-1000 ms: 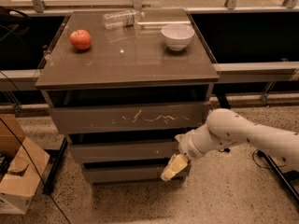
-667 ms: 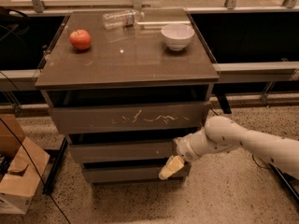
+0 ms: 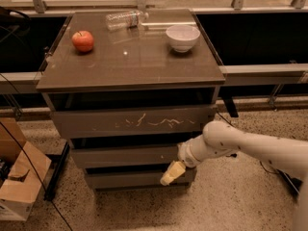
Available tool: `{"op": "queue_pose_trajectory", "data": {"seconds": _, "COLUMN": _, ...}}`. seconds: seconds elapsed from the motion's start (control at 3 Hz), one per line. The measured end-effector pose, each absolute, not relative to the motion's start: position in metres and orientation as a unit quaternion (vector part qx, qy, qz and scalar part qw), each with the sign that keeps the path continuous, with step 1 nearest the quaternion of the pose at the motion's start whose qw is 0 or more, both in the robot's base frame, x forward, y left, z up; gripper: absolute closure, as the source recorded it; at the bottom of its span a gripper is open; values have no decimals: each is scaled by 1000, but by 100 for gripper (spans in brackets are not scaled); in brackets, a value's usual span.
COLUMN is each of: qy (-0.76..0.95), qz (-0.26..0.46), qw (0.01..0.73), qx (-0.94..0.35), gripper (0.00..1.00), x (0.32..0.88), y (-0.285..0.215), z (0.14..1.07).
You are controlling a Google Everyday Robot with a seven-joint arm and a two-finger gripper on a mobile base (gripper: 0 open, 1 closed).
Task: Open middle drawer
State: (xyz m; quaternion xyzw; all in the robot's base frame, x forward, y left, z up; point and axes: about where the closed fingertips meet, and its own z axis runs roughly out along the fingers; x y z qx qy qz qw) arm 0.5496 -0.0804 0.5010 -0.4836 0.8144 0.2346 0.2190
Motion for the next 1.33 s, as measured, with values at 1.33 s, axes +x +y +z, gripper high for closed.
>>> {"op": "queue_pose_trajectory", "data": {"seconds": 1.33, "qy": 831, "qz": 193, "qw": 216, "qx": -475, "gripper": 18, "x": 604, "y": -88, "z": 443}}
